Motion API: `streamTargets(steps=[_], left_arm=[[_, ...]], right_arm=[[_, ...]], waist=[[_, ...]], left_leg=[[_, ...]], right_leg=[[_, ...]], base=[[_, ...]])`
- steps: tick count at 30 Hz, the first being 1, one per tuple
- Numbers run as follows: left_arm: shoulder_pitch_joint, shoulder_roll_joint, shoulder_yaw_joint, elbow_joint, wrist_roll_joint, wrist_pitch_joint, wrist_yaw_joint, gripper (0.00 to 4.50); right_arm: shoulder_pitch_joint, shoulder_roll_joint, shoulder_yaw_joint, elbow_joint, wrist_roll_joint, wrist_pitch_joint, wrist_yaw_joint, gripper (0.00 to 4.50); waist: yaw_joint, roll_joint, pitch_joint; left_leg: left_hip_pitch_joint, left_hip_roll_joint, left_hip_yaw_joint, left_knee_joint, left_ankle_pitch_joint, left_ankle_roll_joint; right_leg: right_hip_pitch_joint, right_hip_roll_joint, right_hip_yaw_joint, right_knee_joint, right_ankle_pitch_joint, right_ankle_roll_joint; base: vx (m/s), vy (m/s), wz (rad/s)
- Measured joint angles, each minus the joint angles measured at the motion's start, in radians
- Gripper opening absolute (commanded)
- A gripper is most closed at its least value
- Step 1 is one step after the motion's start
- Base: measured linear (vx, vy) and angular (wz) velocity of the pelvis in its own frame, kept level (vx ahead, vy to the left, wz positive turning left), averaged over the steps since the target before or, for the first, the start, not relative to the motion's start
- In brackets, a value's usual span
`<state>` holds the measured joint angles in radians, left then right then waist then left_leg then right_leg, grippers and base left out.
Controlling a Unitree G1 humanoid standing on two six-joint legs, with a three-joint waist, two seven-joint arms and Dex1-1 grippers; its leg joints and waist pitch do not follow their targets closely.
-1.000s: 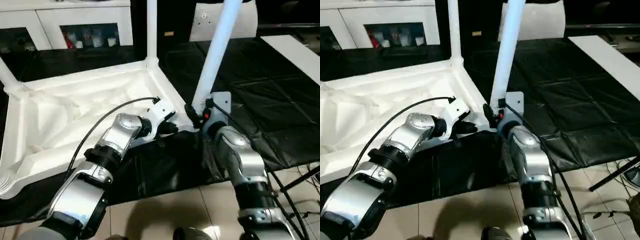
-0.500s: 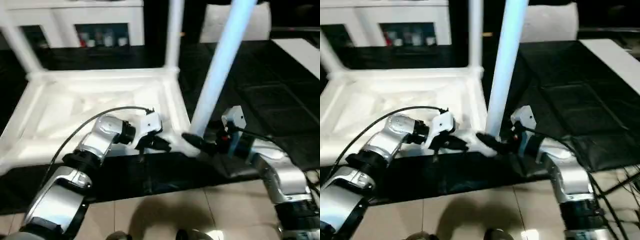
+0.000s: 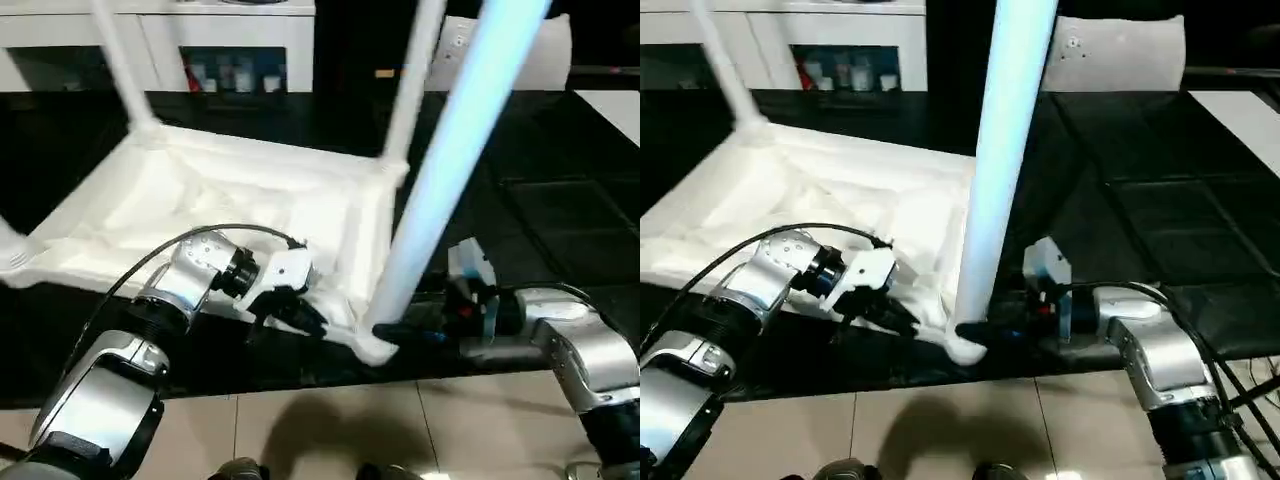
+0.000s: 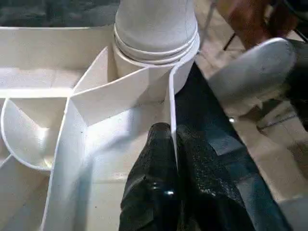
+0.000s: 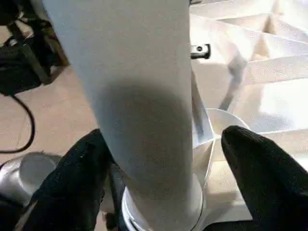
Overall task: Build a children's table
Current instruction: Rotate leg to tighten
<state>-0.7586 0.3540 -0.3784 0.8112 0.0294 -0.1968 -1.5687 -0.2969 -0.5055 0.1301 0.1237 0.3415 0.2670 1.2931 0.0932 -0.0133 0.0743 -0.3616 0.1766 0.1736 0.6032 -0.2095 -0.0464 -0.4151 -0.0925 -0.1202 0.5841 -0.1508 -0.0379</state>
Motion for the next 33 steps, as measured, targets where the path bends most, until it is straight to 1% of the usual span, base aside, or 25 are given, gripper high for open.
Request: streamTargets(steps=[2, 3, 6, 7, 8, 9, 10, 11, 12, 14, 15, 16, 17, 21, 24, 25, 27, 29, 31, 32, 33], left_arm=[[0.000, 0.005, -0.013, 0.000, -0.012, -0.006, -0.002, 0.00], [-0.001, 0.006, -0.017, 0.000, -0.015, -0.008, -0.002, 0.00], [-0.005, 0.009, -0.030, 0.000, -0.022, -0.012, -0.001, 0.00], [-0.006, 0.011, -0.034, 0.000, -0.025, -0.014, -0.001, 0.00], [-0.006, 0.011, -0.035, 0.000, -0.027, -0.015, -0.001, 0.00], [-0.006, 0.011, -0.036, 0.000, -0.027, -0.016, -0.001, 0.00], [-0.006, 0.012, -0.037, 0.000, -0.028, -0.016, -0.001, 0.00], [-0.007, 0.012, -0.040, 0.000, -0.029, -0.017, -0.001, 0.00], [-0.008, 0.014, -0.042, 0.000, -0.032, -0.017, -0.001, 0.00], [-0.008, 0.015, -0.048, 0.000, -0.034, -0.018, -0.002, 0.00], [-0.009, 0.015, -0.051, 0.000, -0.035, -0.018, -0.002, 0.00], [-0.009, 0.016, -0.052, 0.000, -0.035, -0.018, -0.002, 0.00], [-0.010, 0.016, -0.052, 0.000, -0.035, -0.018, -0.002, 0.00], [-0.011, 0.016, -0.053, 0.000, -0.035, -0.018, -0.004, 0.00], [-0.011, 0.012, -0.046, 0.000, -0.034, -0.005, -0.009, 0.00], [-0.011, 0.012, -0.035, 0.001, -0.029, 0.016, 0.005, 0.00], [-0.022, 0.013, -0.007, 0.025, -0.002, 0.060, 0.082, 0.00], [-0.037, 0.006, 0.000, 0.036, 0.017, 0.092, 0.149, 0.00], [-0.042, -0.020, 0.023, 0.062, 0.025, 0.135, 0.234, 0.00], [-0.057, -0.045, 0.028, 0.071, 0.034, 0.171, 0.302, 0.00], [-0.060, -0.058, 0.030, 0.072, 0.035, 0.188, 0.331, 0.00]], right_arm=[[-0.011, -0.003, 0.010, 0.013, -0.001, -0.010, 0.017, 3.50], [-0.016, -0.004, 0.015, 0.016, -0.001, -0.013, 0.026, 3.31], [-0.018, -0.006, 0.024, 0.018, -0.001, -0.015, 0.045, 3.09], [-0.018, -0.009, 0.031, 0.019, -0.001, -0.015, 0.055, 2.89], [-0.018, -0.010, 0.035, 0.019, -0.001, -0.015, 0.062, 2.89], [-0.018, -0.010, 0.036, 0.019, -0.001, -0.015, 0.067, 2.89], [-0.018, -0.010, 0.036, 0.019, 0.000, -0.015, 0.069, 2.78], [-0.018, -0.011, 0.036, 0.019, 0.000, -0.015, 0.069, 2.57], [-0.018, -0.011, 0.036, 0.021, 0.001, -0.015, 0.070, 2.57], [-0.018, -0.013, 0.037, 0.030, 0.001, -0.015, 0.074, 2.38], [-0.018, -0.013, 0.038, 0.033, 0.002, -0.015, 0.079, 2.38], [-0.018, -0.013, 0.039, 0.033, 0.002, -0.015, 0.079, 2.19], [-0.018, -0.013, 0.038, 0.033, 0.002, -0.015, 0.079, 2.12], [-0.018, -0.013, 0.038, 0.032, 0.002, -0.015, 0.078, 2.02], [-0.014, -0.004, 0.037, 0.011, 0.002, 0.015, 0.053, 1.97], [-0.009, 0.020, 0.034, -0.004, -0.002, 0.037, 0.015, 1.97], [-0.007, 0.085, 0.011, -0.006, -0.033, 0.072, -0.120, 1.96], [-0.009, 0.127, -0.008, -0.006, -0.048, 0.099, -0.226, 1.96], [-0.017, 0.181, -0.039, 0.008, -0.072, 0.127, -0.331, 1.95], [-0.026, 0.217, -0.067, 0.018, -0.083, 0.144, -0.428, 1.95], [-0.034, 0.230, -0.078, 0.026, -0.091, 0.150, -0.467, 1.94]], waist=[[0.000, 0.000, 0.000], [0.000, -0.001, 0.000], [0.001, -0.001, 0.000], [0.001, -0.001, 0.000], [0.001, -0.001, 0.000], [0.001, -0.001, 0.000], [0.002, -0.001, 0.000], [0.002, -0.001, 0.000], [0.002, -0.001, 0.000], [0.003, -0.001, 0.000], [0.004, -0.001, 0.000], [0.005, -0.001, 0.000], [0.005, -0.001, 0.000], [0.005, -0.001, -0.001], [0.003, -0.002, 0.000], [0.001, -0.002, 0.000], [-0.009, -0.003, -0.001], [-0.017, -0.003, -0.001], [-0.030, -0.003, -0.001], [-0.047, -0.003, -0.001], [-0.058, -0.003, -0.001]], left_leg=[[0.000, 0.000, 0.000, 0.000, 0.000, 0.000], [0.000, 0.000, 0.000, 0.000, 0.000, 0.000], [0.000, 0.000, 0.000, 0.000, 0.000, 0.000], [0.000, 0.000, 0.000, 0.000, 0.000, 0.000], [0.000, 0.000, 0.000, 0.000, 0.000, 0.000], [0.000, 0.000, 0.000, 0.000, 0.000, 0.000], [0.000, 0.000, 0.000, 0.000, 0.000, 0.000], [0.000, 0.000, 0.000, 0.000, 0.000, 0.000], [0.000, 0.000, 0.000, 0.000, 0.000, 0.000], [0.000, 0.000, 0.000, 0.000, 0.000, 0.000], [0.000, 0.000, 0.000, 0.000, 0.000, 0.000], [0.000, 0.000, 0.000, 0.000, 0.000, 0.000], [0.001, 0.000, 0.000, 0.000, 0.000, 0.000], [0.001, 0.000, 0.000, 0.000, 0.000, 0.000], [0.002, 0.000, 0.000, 0.000, 0.000, 0.000], [0.003, 0.000, 0.000, 0.000, 0.000, -0.001], [0.005, 0.001, 0.000, 0.000, 0.001, -0.005], [0.012, 0.000, 0.000, -0.001, 0.000, -0.011], [0.013, 0.000, 0.000, -0.001, 0.001, -0.011], [0.013, 0.000, 0.000, -0.002, 0.001, -0.012], [0.012, 0.000, 0.000, -0.002, 0.001, -0.011]], right_leg=[[0.000, 0.000, 0.000, 0.000, 0.000, 0.000], [0.000, 0.000, 0.000, 0.000, 0.000, 0.000], [0.000, 0.000, 0.000, 0.000, 0.000, 0.000], [0.000, 0.000, 0.000, 0.000, 0.000, 0.000], [0.000, 0.000, 0.000, 0.000, 0.000, 0.000], [0.000, 0.000, 0.000, 0.000, 0.000, 0.000], [0.000, 0.000, 0.000, 0.000, 0.000, 0.000], [0.000, 0.000, 0.000, 0.000, 0.000, 0.000], [0.000, 0.000, 0.000, 0.000, 0.000, 0.001], [0.000, 0.000, 0.000, 0.000, 0.000, 0.000], [0.000, 0.000, 0.000, 0.000, 0.000, 0.000], [0.001, 0.000, 0.000, 0.000, 0.000, 0.000], [0.001, 0.000, 0.000, 0.000, 0.000, 0.000], [0.001, 0.000, 0.000, 0.001, 0.000, 0.000], [0.001, 0.000, 0.000, 0.001, 0.000, 0.001], [0.001, 0.000, 0.000, 0.002, -0.001, 0.001], [0.004, 0.001, 0.000, 0.003, -0.002, 0.004], [0.008, 0.001, 0.000, 0.002, -0.004, 0.007], [0.013, 0.001, 0.000, 0.000, -0.004, 0.007], [0.013, 0.001, -0.001, -0.005, -0.005, 0.008], [0.013, 0.001, -0.001, -0.007, -0.005, 0.008]], base=[[0.000, 0.000, 0.00], [0.000, 0.000, 0.00], [0.000, 0.000, 0.00], [0.000, 0.000, 0.00], [0.000, 0.000, 0.00], [0.000, 0.000, 0.00], [0.000, 0.000, 0.00], [0.000, 0.000, 0.00], [0.000, 0.000, 0.00], [0.000, 0.000, 0.00], [0.000, 0.000, 0.00], [0.000, 0.000, 0.00], [0.000, 0.000, 0.00], [0.000, 0.000, 0.00], [0.000, 0.000, 0.00], [0.000, 0.000, 0.00], [0.000, 0.000, 0.00], [0.000, 0.000, 0.00], [0.000, 0.000, 0.00], [0.000, 0.000, 0.00], [0.000, 0.000, 0.00]])
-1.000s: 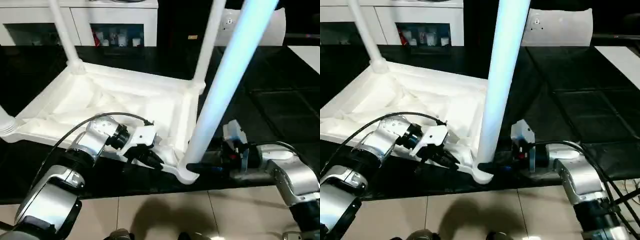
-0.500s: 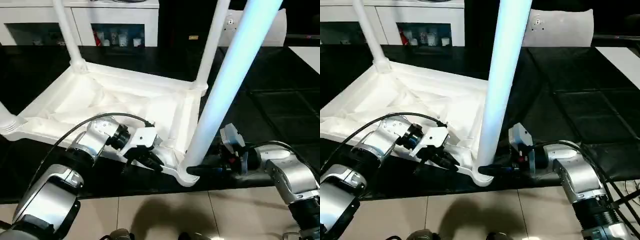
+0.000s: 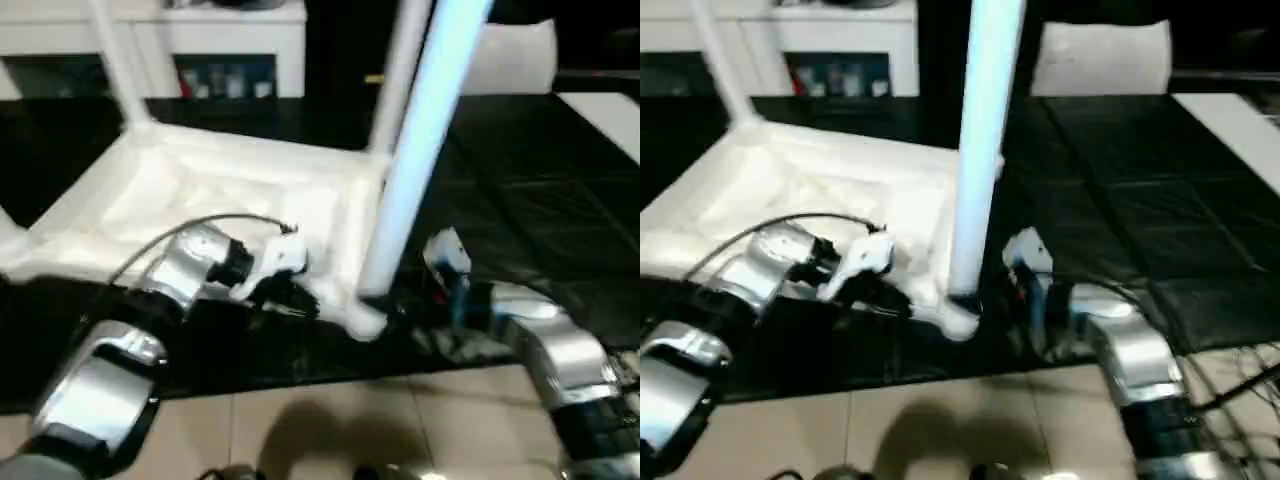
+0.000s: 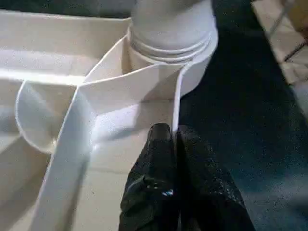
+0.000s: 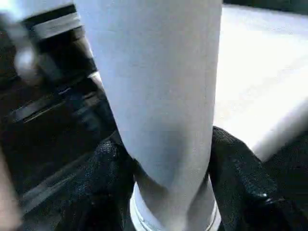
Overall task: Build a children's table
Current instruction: Rotate leg to tighten
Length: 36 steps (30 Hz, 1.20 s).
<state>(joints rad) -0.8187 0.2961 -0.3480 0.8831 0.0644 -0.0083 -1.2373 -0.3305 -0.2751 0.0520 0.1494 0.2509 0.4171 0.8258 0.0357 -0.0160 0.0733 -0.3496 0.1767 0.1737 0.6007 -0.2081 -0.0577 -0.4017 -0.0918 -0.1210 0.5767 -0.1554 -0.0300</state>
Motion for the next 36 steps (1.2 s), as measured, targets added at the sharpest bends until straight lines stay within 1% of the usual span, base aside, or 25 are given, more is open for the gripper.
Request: streamTargets(steps=[1, 2, 3, 5, 6, 7, 8, 9, 11, 12, 13, 16, 18, 19, 21, 22, 23, 24, 25, 27, 28, 30, 32, 34, 36], left_arm=[[-0.001, -0.022, 0.009, 0.004, 0.000, 0.024, 0.046, 0.00], [-0.004, -0.042, 0.021, 0.012, 0.000, 0.045, 0.087, 0.00], [-0.009, -0.059, 0.031, 0.021, 0.000, 0.065, 0.127, 0.00], [-0.032, -0.105, 0.059, 0.053, 0.000, 0.118, 0.252, 0.00], [-0.040, -0.119, 0.063, 0.061, 0.000, 0.133, 0.288, 0.00], [-0.044, -0.141, 0.077, 0.065, 0.000, 0.154, 0.335, 0.00], [-0.047, -0.155, 0.084, 0.065, 0.001, 0.167, 0.360, 0.00], [-0.047, -0.166, 0.095, 0.065, 0.001, 0.176, 0.378, 0.00], [-0.047, -0.174, 0.106, 0.062, 0.001, 0.183, 0.386, 0.00], [-0.047, -0.175, 0.107, 0.059, 0.001, 0.183, 0.389, 0.00], [-0.047, -0.175, 0.107, 0.055, 0.001, 0.182, 0.391, 0.00], [-0.043, -0.175, 0.104, 0.041, 0.002, 0.172, 0.386, 0.00], [-0.039, -0.172, 0.102, 0.036, 0.004, 0.155, 0.375, 0.00], [-0.032, -0.164, 0.094, 0.026, 0.005, 0.139, 0.354, 0.00], [-0.017, -0.146, 0.088, 0.011, 0.007, 0.115, 0.319, 0.00], [-0.009, -0.135, 0.085, 0.002, 0.008, 0.099, 0.294, 0.00], [0.000, -0.118, 0.080, -0.005, 0.008, 0.073, 0.258, 0.00], [0.006, -0.107, 0.078, -0.006, 0.007, 0.055, 0.234, 0.00], [0.019, -0.090, 0.077, -0.013, 0.002, 0.027, 0.192, 0.00], [0.029, -0.062, 0.071, -0.017, -0.006, -0.005, 0.132, 0.00], [0.032, -0.049, 0.070, -0.017, -0.011, -0.018, 0.109, 0.00], [0.035, -0.031, 0.066, -0.017, -0.015, -0.035, 0.064, 0.00], [0.043, -0.013, 0.058, -0.028, -0.026, -0.052, 0.004, 0.00], [0.046, 0.008, 0.046, -0.035, -0.032, -0.080, -0.069, 0.00], [0.046, 0.025, 0.037, -0.035, -0.032, -0.106, -0.118, 0.00]], right_arm=[[-0.015, 0.025, -0.017, 0.018, -0.014, 0.009, -0.057, 1.94], [-0.028, 0.044, -0.028, 0.033, -0.022, 0.013, -0.104, 1.94], [-0.043, 0.067, -0.041, 0.050, -0.032, 0.015, -0.151, 1.94], [-0.103, 0.155, -0.076, 0.109, -0.074, 0.017, -0.319, 1.94], [-0.119, 0.172, -0.082, 0.126, -0.080, 0.016, -0.368, 1.94], [-0.139, 0.205, -0.100, 0.146, -0.094, 0.016, -0.434, 1.94], [-0.145, 0.223, -0.112, 0.149, -0.102, 0.015, -0.471, 2.50], [-0.147, 0.237, -0.120, 0.149, -0.105, 0.012, -0.495, 2.50], [-0.147, 0.256, -0.131, 0.148, -0.104, -0.005, -0.510, 2.76], [-0.147, 0.256, -0.131, 0.147, -0.104, -0.011, -0.511, 2.76], [-0.146, 0.256, -0.131, 0.146, -0.104, -0.016, -0.511, 3.03], [-0.129, 0.254, -0.131, 0.125, -0.104, -0.037, -0.495, 3.25], [-0.115, 0.241, -0.131, 0.109, -0.103, -0.042, -0.467, 3.50], [-0.095, 0.218, -0.124, 0.093, -0.091, -0.053, -0.425, 3.50], [-0.072, 0.188, -0.111, 0.078, -0.077, -0.062, -0.358, 3.74], [-0.056, 0.164, -0.101, 0.065, -0.066, -0.070, -0.317, 3.74], [-0.038, 0.135, -0.087, 0.053, -0.054, -0.077, -0.263, 3.92], [-0.027, 0.116, -0.080, 0.045, -0.048, -0.081, -0.225, 4.01], [-0.014, 0.086, -0.069, 0.031, -0.042, -0.083, -0.168, 4.01], [0.003, 0.036, -0.048, 0.013, -0.017, -0.081, -0.081, 4.17], [0.006, 0.028, -0.043, 0.009, -0.010, -0.081, -0.048, 4.36], [0.009, 0.007, -0.039, 0.001, -0.001, -0.078, 0.004, 4.44], [0.018, -0.036, -0.025, -0.024, 0.025, -0.077, 0.079, 4.44], [0.023, -0.096, -0.004, -0.039, 0.050, -0.080, 0.183, 4.44], [0.028, -0.123, 0.011, -0.050, 0.061, -0.096, 0.248, 4.44]], waist=[[-0.013, -0.001, 0.000], [-0.022, -0.002, 0.000], [-0.029, -0.002, -0.001], [-0.042, -0.002, -0.001], [-0.043, -0.002, -0.001], [-0.044, -0.002, -0.001], [-0.044, -0.002, -0.001], [-0.044, -0.002, -0.001], [-0.043, -0.001, -0.001], [-0.041, -0.001, -0.001], [-0.040, -0.001, -0.001], [-0.035, 0.000, -0.001], [-0.032, 0.000, -0.001], [-0.030, 0.001, 0.000], [-0.031, 0.002, 0.000], [-0.030, 0.002, 0.000], [-0.030, 0.003, 0.000], [-0.030, 0.003, 0.000], [-0.030, 0.003, 0.000], [-0.028, 0.003, 0.001], [-0.026, 0.003, 0.001], [-0.024, 0.003, 0.001], [-0.013, 0.003, 0.001], [0.003, 0.001, 0.001], [0.013, 0.001, 0.002]], left_leg=[[-0.002, 0.000, 0.000, 0.001, 0.000, 0.000], [-0.002, -0.001, 0.000, 0.001, 0.000, 0.000], [-0.002, -0.001, 0.000, 0.001, 0.000, 0.000], [-0.002, -0.001, 0.000, 0.001, 0.000, 0.000], [-0.001, -0.001, 0.000, 0.000, 0.000, 0.000], [-0.002, 0.000, 0.000, 0.000, 0.000, 0.000], [-0.002, 0.000, 0.000, -0.002, 0.000, 0.000], [-0.002, -0.001, 0.000, -0.003, -0.001, 0.000], [-0.002, -0.001, 0.000, -0.005, 0.000, 0.007], [-0.003, -0.001, 0.000, -0.006, 0.000, 0.008], [-0.003, -0.001, 0.000, -0.006, 0.000, 0.009], [-0.007, -0.001, 0.001, -0.006, -0.001, 0.011], [-0.010, -0.001, 0.001, -0.005, -0.001, 0.011], [-0.011, -0.001, 0.001, -0.005, -0.001, 0.011], [-0.011, -0.001, 0.001, -0.005, -0.001, 0.011], [-0.011, 0.000, 0.001, -0.005, -0.001, 0.011], [-0.011, 0.000, 0.001, -0.005, -0.001, 0.011], [-0.011, 0.000, 0.001, -0.005, -0.001, 0.011], [-0.011, 0.000, 0.001, -0.005, -0.001, 0.011], [-0.010, 0.000, 0.001, -0.005, -0.001, 0.011], [-0.009, 0.000, 0.001, -0.004, -0.001, 0.011], [-0.009, 0.000, 0.001, -0.003, -0.001, 0.010], [-0.010, 0.000, 0.001, -0.003, -0.001, 0.011], [-0.010, 0.000, 0.001, -0.003, -0.001, 0.011], [-0.011, 0.000, 0.000, -0.003, -0.001, 0.011]], right_leg=[[0.000, 0.000, 0.000, -0.001, 0.000, 0.000], [0.000, 0.000, 0.001, -0.001, 0.000, 0.000], [0.000, 0.000, 0.001, -0.001, 0.000, 0.000], [-0.001, 0.000, 0.001, 0.001, 0.001, -0.001], [-0.002, 0.000, 0.000, 0.001, 0.001, -0.001], [-0.001, 0.000, 0.000, 0.001, 0.001, -0.001], [-0.002, 0.000, 0.000, 0.001, 0.001, -0.001], [-0.002, 0.000, 0.000, 0.001, 0.002, -0.001], [-0.002, 0.000, 0.000, 0.001, 0.005, -0.003], [-0.003, 0.000, 0.000, 0.001, 0.005, -0.004], [-0.005, 0.000, 0.000, 0.001, 0.004, -0.004], [-0.011, 0.000, 0.001, 0.002, 0.003, -0.005], [-0.014, 0.000, 0.001, 0.003, 0.004, -0.006], [-0.015, 0.000, 0.001, 0.003, 0.004, -0.006], [-0.015, 0.000, 0.001, 0.003, 0.004, -0.006], [-0.015, 0.000, 0.001, 0.004, 0.004, -0.006], [-0.015, 0.001, 0.001, 0.004, 0.004, -0.006], [-0.014, 0.001, 0.001, 0.004, 0.004, -0.006], [-0.014, 0.001, 0.001, 0.004, 0.004, -0.007], [-0.014, 0.001, 0.001, 0.004, 0.004, -0.007], [-0.013, 0.001, 0.001, 0.004, 0.005, -0.007], [-0.014, 0.001, 0.001, 0.004, 0.005, -0.007], [-0.013, 0.000, 0.001, 0.003, 0.005, -0.007], [-0.014, 0.000, 0.001, 0.003, 0.005, -0.007], [-0.014, 0.000, 0.001, 0.003, 0.005, -0.007]], base=[[0.000, 0.000, 0.00], [0.000, 0.000, 0.00], [0.000, 0.000, 0.00], [0.000, 0.000, 0.00], [0.000, 0.000, 0.00], [0.000, 0.000, 0.00], [0.000, 0.000, 0.00], [0.000, 0.000, 0.00], [0.000, 0.000, 0.00], [0.050, -0.005, 0.02], [0.050, -0.005, 0.02], [0.000, 0.000, 0.00], [0.000, 0.000, 0.00], [0.000, 0.000, 0.00], [0.000, 0.000, 0.00], [0.000, 0.000, 0.00], [0.000, 0.000, 0.00], [0.000, 0.000, 0.00], [0.000, 0.000, 0.00], [0.000, 0.000, 0.00], [0.000, 0.000, 0.00], [0.000, 0.000, 0.00], [0.000, 0.000, 0.00], [0.000, 0.000, 0.00], [0.000, 0.000, 0.00]])
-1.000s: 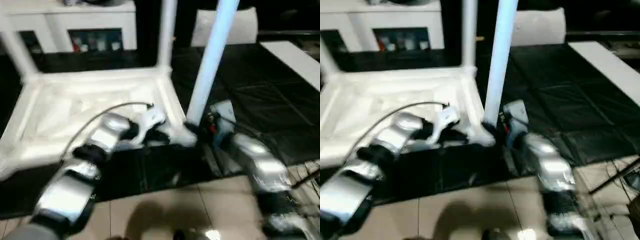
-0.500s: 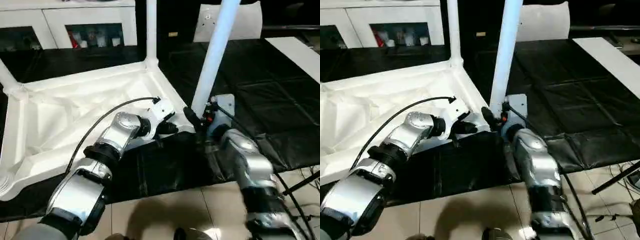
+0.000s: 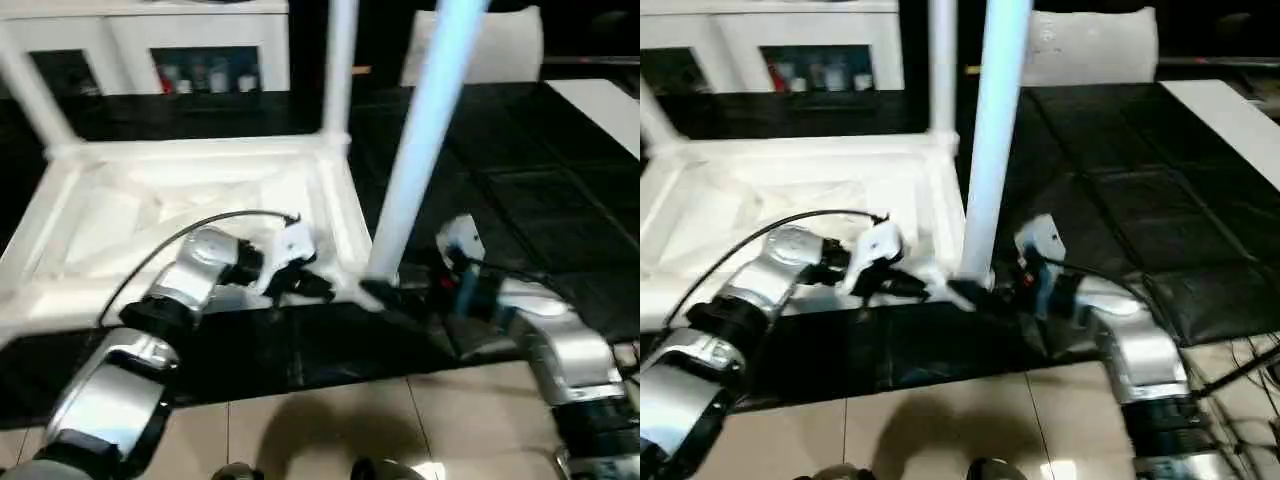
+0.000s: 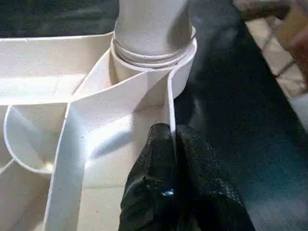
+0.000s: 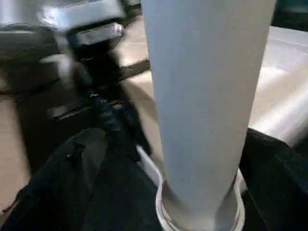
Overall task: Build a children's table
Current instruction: Rotate leg to tighten
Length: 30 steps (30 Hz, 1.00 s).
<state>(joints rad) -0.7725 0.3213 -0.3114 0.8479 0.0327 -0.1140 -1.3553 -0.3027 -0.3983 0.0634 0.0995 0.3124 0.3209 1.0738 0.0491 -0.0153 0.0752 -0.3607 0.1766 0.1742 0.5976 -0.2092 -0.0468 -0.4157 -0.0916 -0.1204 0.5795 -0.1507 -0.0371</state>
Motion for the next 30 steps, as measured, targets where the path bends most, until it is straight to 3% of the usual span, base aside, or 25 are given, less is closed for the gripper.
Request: streamTargets(steps=[2, 7, 10, 16, 30], left_arm=[[0.000, 0.015, -0.013, 0.000, 0.000, -0.037, -0.057, 0.00], [0.000, 0.026, -0.042, 0.000, 0.002, -0.094, -0.128, 0.00], [0.000, 0.027, -0.054, -0.003, 0.001, -0.106, -0.169, 0.00], [0.000, 0.031, -0.076, -0.015, -0.001, -0.127, -0.215, 0.00], [-0.005, 0.040, -0.121, -0.018, -0.029, -0.148, -0.225, 0.00]], right_arm=[[0.010, -0.048, 0.024, -0.005, 0.006, -0.026, 0.082, 4.44], [0.014, -0.074, 0.055, 0.011, 0.007, -0.047, 0.175, 4.29], [0.013, -0.085, 0.065, 0.030, 0.008, -0.048, 0.207, 3.89], [-0.011, -0.121, 0.101, 0.035, 0.003, -0.058, 0.264, 3.44], [-0.014, -0.140, 0.121, 0.065, 0.000, -0.072, 0.327, 2.16]], waist=[[0.014, 0.000, 0.000], [0.031, -0.001, 0.000], [0.040, -0.001, 0.000], [0.043, -0.002, 0.000], [0.042, -0.002, 0.000]], left_leg=[[0.000, 0.000, 0.000, 0.000, 0.000, 0.000], [0.001, 0.000, 0.000, 0.002, 0.000, 0.000], [0.002, 0.000, 0.000, 0.002, 0.000, 0.000], [0.002, 0.000, 0.000, 0.002, 0.000, 0.000], [0.002, 0.000, 0.000, 0.001, 0.000, 0.000]], right_leg=[[0.000, 0.000, 0.000, 0.000, 0.000, 0.000], [0.002, -0.001, 0.000, 0.000, 0.000, 0.000], [0.002, -0.001, 0.000, 0.000, 0.000, 0.000], [0.002, -0.001, 0.000, 0.000, 0.000, 0.000], [0.002, -0.001, 0.000, 0.000, 0.000, 0.001]], base=[[0.000, 0.000, 0.00], [0.000, 0.000, 0.00], [0.000, 0.000, 0.00], [0.000, 0.000, 0.00], [0.000, 0.000, 0.00]])
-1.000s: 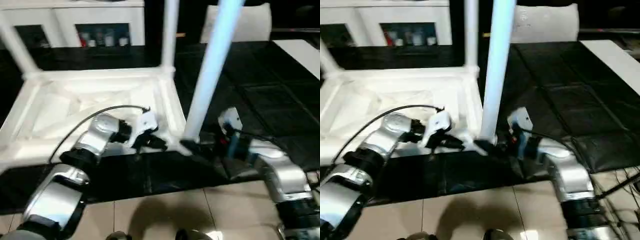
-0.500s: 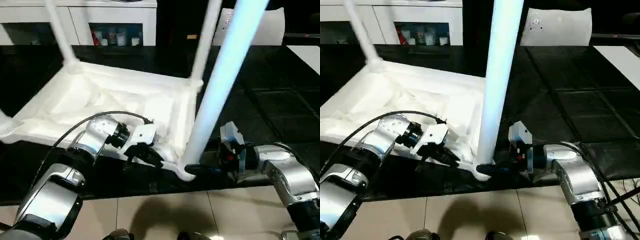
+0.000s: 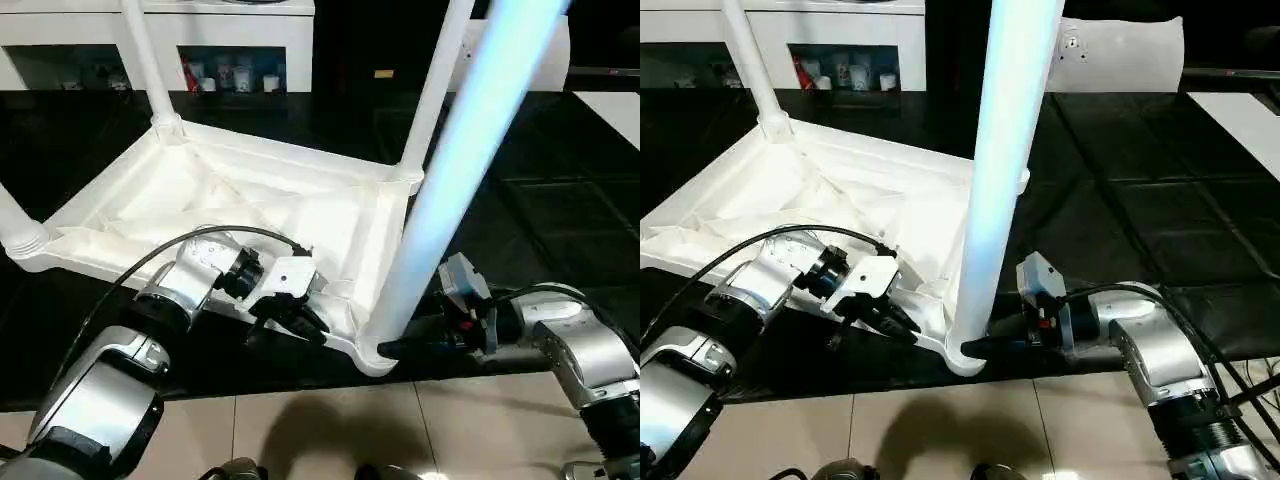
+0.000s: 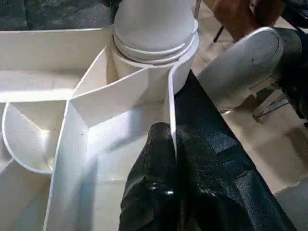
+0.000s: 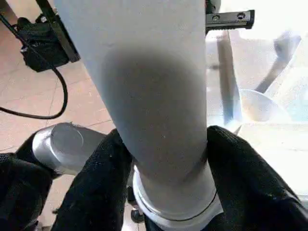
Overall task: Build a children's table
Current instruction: Rotate leg to tighten
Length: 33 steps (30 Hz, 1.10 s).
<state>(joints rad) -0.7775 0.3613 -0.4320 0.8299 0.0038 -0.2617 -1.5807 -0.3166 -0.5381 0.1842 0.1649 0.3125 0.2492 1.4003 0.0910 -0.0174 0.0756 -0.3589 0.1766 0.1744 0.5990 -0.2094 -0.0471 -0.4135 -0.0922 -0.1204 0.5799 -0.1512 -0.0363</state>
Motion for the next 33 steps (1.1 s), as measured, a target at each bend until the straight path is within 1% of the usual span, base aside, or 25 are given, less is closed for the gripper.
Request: streamTargets(steps=[4, 8, 9, 10, 12, 15, 16, 18, 19, 21, 22, 24, 25, 26, 27, 29, 30, 31, 33], left_arm=[[0.000, -0.005, 0.000, 0.000, -0.008, 0.014, -0.010, 0.00], [0.000, -0.016, 0.017, 0.000, 0.002, 0.052, 0.009, 0.00], [0.000, -0.019, 0.026, 0.000, 0.012, 0.079, 0.039, 0.00], [-0.003, -0.022, 0.035, 0.000, 0.023, 0.109, 0.083, 0.00], [-0.008, -0.027, 0.042, 0.002, 0.038, 0.152, 0.141, 0.00], [-0.013, -0.058, 0.079, 0.011, 0.042, 0.250, 0.261, 0.00], [-0.018, -0.079, 0.090, 0.012, 0.044, 0.290, 0.312, 0.00], [-0.024, -0.109, 0.111, 0.012, 0.053, 0.338, 0.381, 0.00], [-0.026, -0.127, 0.122, 0.013, 0.054, 0.364, 0.419, 0.00], [-0.030, -0.148, 0.139, 0.014, 0.059, 0.391, 0.473, 0.00], [-0.043, -0.167, 0.154, 0.031, 0.061, 0.419, 0.529, 0.00], [-0.057, -0.190, 0.167, 0.040, 0.064, 0.450, 0.597, 0.00], [-0.059, -0.202, 0.177, 0.039, 0.064, 0.462, 0.632, 0.00], [-0.059, -0.209, 0.181, 0.038, 0.064, 0.467, 0.644, 0.00], [-0.059, -0.214, 0.183, 0.031, 0.064, 0.476, 0.651, 0.00], [-0.059, -0.217, 0.186, 0.016, 0.067, 0.486, 0.658, 0.00], [-0.059, -0.218, 0.186, 0.012, 0.069, 0.486, 0.658, 0.00], [-0.059, -0.218, 0.186, 0.006, 0.071, 0.483, 0.657, 0.00], [-0.059, -0.218, 0.186, 0.001, 0.071, 0.477, 0.657, 0.00]], right_arm=[[0.003, 0.001, -0.001, -0.006, 0.010, 0.020, -0.002, 2.02], [0.047, 0.033, -0.034, -0.046, 0.031, 0.076, -0.073, 1.98], [0.054, 0.051, -0.050, -0.051, 0.030, 0.097, -0.120, 1.97], [0.059, 0.074, -0.061, -0.055, 0.024, 0.114, -0.181, 1.97], [0.061, 0.108, -0.078, -0.062, 0.003, 0.129, -0.267, 1.97], [0.060, 0.203, -0.131, -0.075, -0.039, 0.183, -0.463, 1.96], [0.055, 0.245, -0.156, -0.075, -0.051, 0.207, -0.548, 1.96], [0.034, 0.294, -0.180, -0.075, -0.074, 0.239, -0.658, 1.95], [0.022, 0.316, -0.189, -0.073, -0.082, 0.253, -0.713, 1.95], [-0.003, 0.349, -0.199, -0.061, -0.097, 0.269, -0.789, 1.95], [-0.031, 0.394, -0.217, -0.035, -0.117, 0.273, -0.856, 1.95], [-0.069, 0.437, -0.231, -0.004, -0.140, 0.273, -0.941, 1.95], [-0.087, 0.461, -0.241, 0.011, -0.159, 0.271, -0.984, 1.95], [-0.090, 0.466, -0.245, 0.013, -0.161, 0.269, -0.997, 2.51], [-0.090, 0.473, -0.247, 0.013, -0.167, 0.261, -1.009, 2.65], [-0.094, 0.486, -0.249, 0.013, -0.167, 0.248, -1.024, 2.71], [-0.094, 0.485, -0.249, 0.013, -0.167, 0.242, -1.024, 2.86], [-0.094, 0.483, -0.249, 0.013, -0.167, 0.229, -1.023, 3.02], [-0.091, 0.481, -0.249, 0.011, -0.167, 0.216, -1.018, 3.16]], waist=[[0.001, 0.000, 0.000], [-0.001, -0.001, 0.000], [-0.004, -0.001, 0.000], [-0.010, -0.001, 0.000], [-0.023, -0.001, 0.000], [-0.055, -0.003, 0.001], [-0.069, -0.003, 0.001], [-0.089, -0.003, 0.001], [-0.097, -0.003, 0.001], [-0.106, -0.003, 0.001], [-0.110, -0.003, 0.001], [-0.113, -0.002, 0.001], [-0.113, -0.003, 0.001], [-0.113, -0.003, 0.001], [-0.112, -0.003, 0.001], [-0.111, -0.002, 0.001], [-0.110, -0.002, 0.001], [-0.109, -0.002, 0.001], [-0.107, -0.002, 0.001]], left_leg=[[0.000, 0.000, 0.000, 0.000, 0.000, 0.000], [0.001, 0.000, 0.000, 0.000, 0.000, 0.000], [0.003, 0.000, 0.000, 0.000, 0.000, -0.002], [0.007, 0.000, 0.000, 0.000, -0.002, -0.006], [0.010, 0.000, 0.000, -0.001, -0.001, -0.008], [0.009, 0.000, 0.000, 0.000, 0.000, -0.010], [0.008, -0.001, 0.000, 0.000, 0.000, -0.010], [0.008, -0.001, 0.000, 0.000, 0.000, -0.010], [0.007, -0.001, 0.000, -0.001, 0.000, -0.010], [0.007, -0.001, 0.000, -0.001, 0.000, -0.010], [0.006, -0.001, 0.000, -0.002, 0.000, -0.010], [0.006, -0.001, 0.000, -0.002, 0.000, -0.010], [0.004, -0.001, 0.000, -0.003, -0.001, -0.009], [0.003, -0.001, 0.000, -0.003, -0.001, -0.008], [0.003, -0.001, 0.000, -0.003, -0.002, -0.006], [0.001, -0.001, 0.000, -0.007, -0.001, -0.003], [0.000, -0.001, 0.000, -0.008, -0.001, -0.003], [-0.002, -0.001, 0.000, -0.008, -0.001, -0.002], [-0.008, -0.001, 0.000, -0.008, -0.001, -0.001]], right_leg=[[0.000, 0.000, 0.000, 0.000, 0.000, 0.000], [0.001, 0.000, 0.000, 0.000, 0.000, 0.001], [0.002, 0.000, 0.000, 0.000, -0.002, 0.003], [0.005, 0.000, 0.000, 0.000, -0.002, 0.004], [0.010, 0.000, 0.000, -0.002, -0.003, 0.007], [0.011, 0.000, 0.000, -0.005, -0.004, 0.008], [0.011, 0.000, 0.000, -0.007, -0.004, 0.008], [0.011, 0.000, 0.000, -0.009, -0.004, 0.008], [0.011, 0.000, 0.000, -0.010, -0.004, 0.008], [0.010, 0.000, 0.000, -0.010, -0.004, 0.008], [0.010, 0.001, 0.000, -0.009, -0.004, 0.008], [0.008, 0.001, 0.000, -0.008, -0.003, 0.007], [0.007, 0.001, 0.000, -0.006, -0.003, 0.007], [0.007, 0.001, 0.000, -0.005, -0.002, 0.007], [0.006, 0.001, 0.000, -0.004, -0.002, 0.006], [0.003, 0.001, 0.000, -0.003, -0.001, 0.003], [0.002, 0.001, 0.000, -0.003, -0.003, 0.002], [-0.001, 0.001, 0.000, -0.002, -0.004, 0.001], [-0.007, 0.001, 0.000, 0.000, -0.005, 0.001]], base=[[0.000, 0.000, 0.00], [0.000, 0.000, 0.00], [0.000, 0.000, 0.00], [0.000, 0.000, 0.00], [0.000, 0.000, 0.00], [0.000, 0.000, 0.00], [0.000, 0.000, 0.00], [0.000, 0.000, 0.00], [0.000, 0.000, 0.00], [0.000, 0.000, 0.00], [0.000, 0.000, 0.00], [0.000, 0.000, 0.00], [0.000, 0.000, 0.00], [0.000, 0.000, 0.00], [0.000, 0.000, 0.00], [0.025, -0.007, 0.01], [0.000, 0.000, 0.00], [0.000, 0.000, 0.00], [0.000, 0.000, 0.00]])
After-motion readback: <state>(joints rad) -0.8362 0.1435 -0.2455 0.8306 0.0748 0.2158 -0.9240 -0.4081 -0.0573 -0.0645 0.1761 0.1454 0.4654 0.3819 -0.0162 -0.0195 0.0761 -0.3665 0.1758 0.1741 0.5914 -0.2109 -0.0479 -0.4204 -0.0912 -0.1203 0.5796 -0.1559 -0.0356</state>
